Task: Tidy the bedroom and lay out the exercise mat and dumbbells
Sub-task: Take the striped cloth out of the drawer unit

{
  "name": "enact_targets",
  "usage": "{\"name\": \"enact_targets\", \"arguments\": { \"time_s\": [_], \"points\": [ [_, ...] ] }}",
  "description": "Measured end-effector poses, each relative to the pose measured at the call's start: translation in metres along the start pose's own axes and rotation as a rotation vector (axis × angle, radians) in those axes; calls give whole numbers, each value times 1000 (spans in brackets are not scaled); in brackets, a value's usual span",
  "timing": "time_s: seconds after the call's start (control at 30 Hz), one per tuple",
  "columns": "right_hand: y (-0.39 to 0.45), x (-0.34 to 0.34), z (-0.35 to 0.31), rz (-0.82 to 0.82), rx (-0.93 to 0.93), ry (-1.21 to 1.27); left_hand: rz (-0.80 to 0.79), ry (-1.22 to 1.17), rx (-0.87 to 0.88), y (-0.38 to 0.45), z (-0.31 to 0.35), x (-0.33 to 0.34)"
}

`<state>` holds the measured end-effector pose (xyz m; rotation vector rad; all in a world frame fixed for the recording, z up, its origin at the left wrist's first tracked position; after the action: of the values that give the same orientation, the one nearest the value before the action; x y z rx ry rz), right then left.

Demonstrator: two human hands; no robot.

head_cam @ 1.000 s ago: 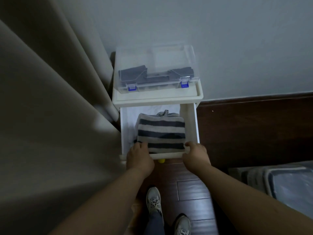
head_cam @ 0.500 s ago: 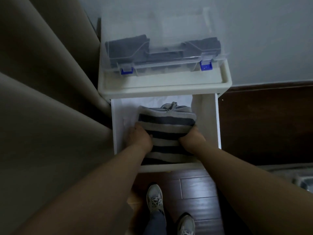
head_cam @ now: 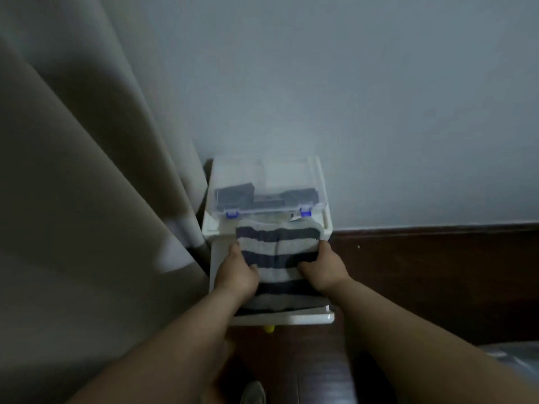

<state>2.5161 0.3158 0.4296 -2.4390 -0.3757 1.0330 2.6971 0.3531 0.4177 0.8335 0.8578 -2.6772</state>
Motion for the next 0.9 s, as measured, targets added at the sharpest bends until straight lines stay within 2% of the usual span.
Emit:
{"name": "enact_targets", "arguments": {
  "time_s": [0.2,0.37,0.47,0.6,0.67,0.73,0.9],
  "points": [
    [-14,-83,-81,178,-198,-23,122,9,222,-18,97,-67],
    [49,-103,-129,222,-231,73,225,-42,283,47,148,-94],
    [97,-96,-142,246,-204,76,264,-8,320,99,155,-93],
    [161,-64,-129,228,-65,-122,138,223,293,168,128,-69],
    [167,-50,-118,192,-79,-303,26,365,309,174,109,-56],
    [179,-33,-108,121,-114,-380,-61,473,307,186,91,-43],
    [191,-26,-104,30,-114,-433,-68,598,269,194,87,-34]
  ]
}}
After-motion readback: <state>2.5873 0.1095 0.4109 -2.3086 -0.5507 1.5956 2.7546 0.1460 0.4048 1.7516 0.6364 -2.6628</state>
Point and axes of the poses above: each hand's wrist, its own y-axis towards the middle knuckle, its own x-axis out of the palm, z = x × y, the point moved 2 cm from there along y, towards the middle knuckle, and after that the axes turned 5 degrees about -y, right-handed, at the moved point
